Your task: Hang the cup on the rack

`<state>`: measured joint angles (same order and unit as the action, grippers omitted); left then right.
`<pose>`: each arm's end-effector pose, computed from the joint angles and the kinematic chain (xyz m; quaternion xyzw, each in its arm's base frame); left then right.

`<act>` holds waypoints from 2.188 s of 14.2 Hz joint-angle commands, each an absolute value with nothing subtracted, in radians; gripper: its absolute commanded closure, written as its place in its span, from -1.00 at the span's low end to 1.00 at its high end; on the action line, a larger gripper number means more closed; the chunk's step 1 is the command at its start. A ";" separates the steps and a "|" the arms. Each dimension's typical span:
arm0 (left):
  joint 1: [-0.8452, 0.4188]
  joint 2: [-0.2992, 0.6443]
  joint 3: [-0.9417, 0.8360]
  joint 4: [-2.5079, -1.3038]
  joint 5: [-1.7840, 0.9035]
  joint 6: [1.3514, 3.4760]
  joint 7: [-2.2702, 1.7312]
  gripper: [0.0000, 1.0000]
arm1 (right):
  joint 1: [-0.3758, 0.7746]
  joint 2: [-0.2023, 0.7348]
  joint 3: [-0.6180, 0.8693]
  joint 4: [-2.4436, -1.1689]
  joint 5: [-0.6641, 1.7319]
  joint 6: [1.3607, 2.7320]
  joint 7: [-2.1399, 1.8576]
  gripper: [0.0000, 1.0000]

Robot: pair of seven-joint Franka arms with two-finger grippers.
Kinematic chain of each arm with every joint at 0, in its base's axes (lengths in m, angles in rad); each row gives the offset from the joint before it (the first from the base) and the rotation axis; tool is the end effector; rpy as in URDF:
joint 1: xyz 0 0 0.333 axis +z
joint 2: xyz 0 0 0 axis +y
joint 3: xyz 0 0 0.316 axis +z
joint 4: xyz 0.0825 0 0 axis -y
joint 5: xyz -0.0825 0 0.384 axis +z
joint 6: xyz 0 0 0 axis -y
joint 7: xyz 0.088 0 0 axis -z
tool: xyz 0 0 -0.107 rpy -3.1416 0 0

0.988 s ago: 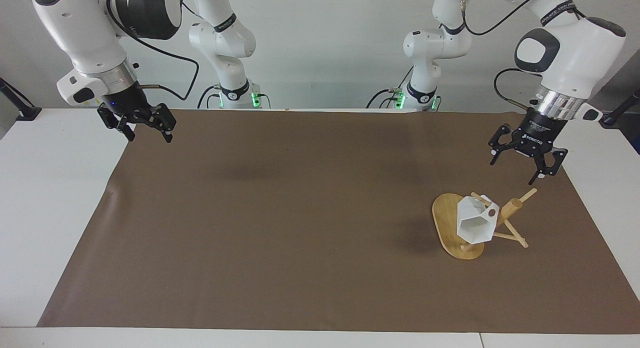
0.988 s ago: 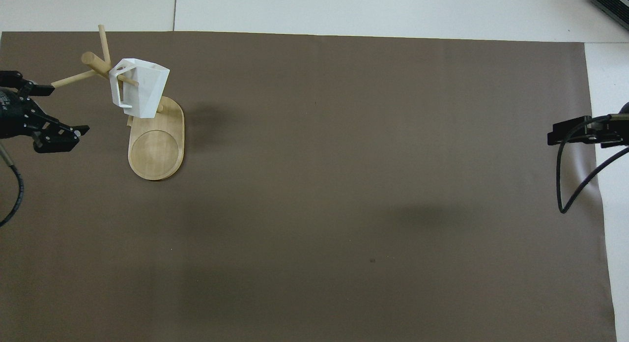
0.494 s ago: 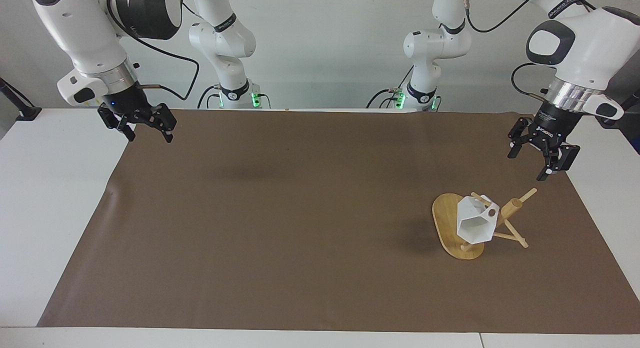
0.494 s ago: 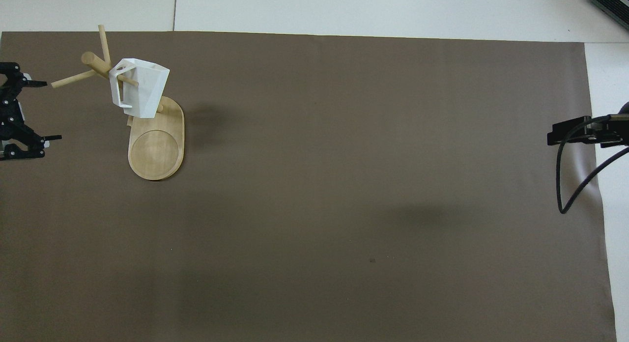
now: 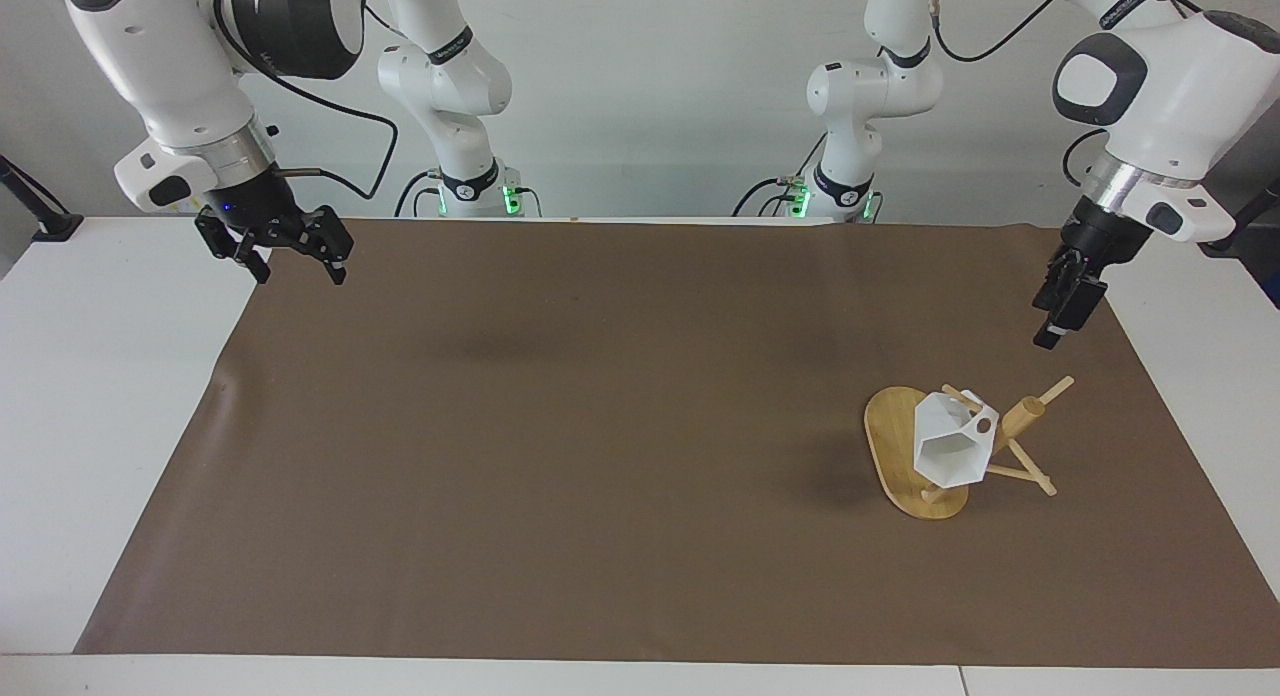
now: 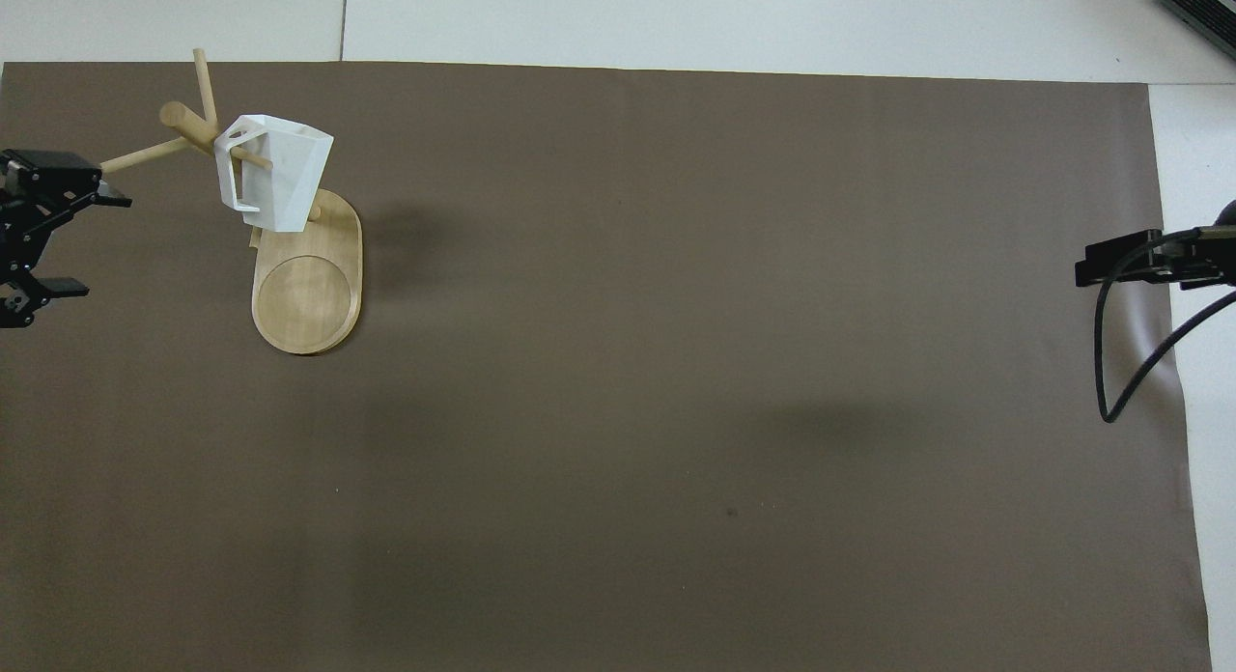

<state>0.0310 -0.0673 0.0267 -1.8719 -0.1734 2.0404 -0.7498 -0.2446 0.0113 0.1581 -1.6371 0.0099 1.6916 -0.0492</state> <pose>0.5641 0.0234 0.5625 0.8980 0.4162 0.0823 0.1170 0.5657 -0.0486 0.5975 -0.9996 0.0192 -0.0220 0.0043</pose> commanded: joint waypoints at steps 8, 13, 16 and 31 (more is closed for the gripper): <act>0.018 -0.071 0.011 -1.758 -0.017 1.777 0.029 -1.00 | -0.252 -0.002 0.164 -1.646 0.006 1.678 -0.069 -1.00; -0.021 -0.028 0.008 -1.593 0.029 1.597 0.057 -1.00 | -0.252 -0.002 0.164 -1.644 0.006 1.680 -0.069 -1.00; -0.021 -0.032 -0.002 -1.575 0.020 1.582 0.054 -1.00 | -0.252 -0.002 0.164 -1.644 0.006 1.680 -0.069 -1.00; -0.037 -0.083 -0.009 -1.657 0.018 1.580 0.046 -1.00 | -0.252 -0.002 0.164 -1.646 0.006 1.680 -0.069 -1.00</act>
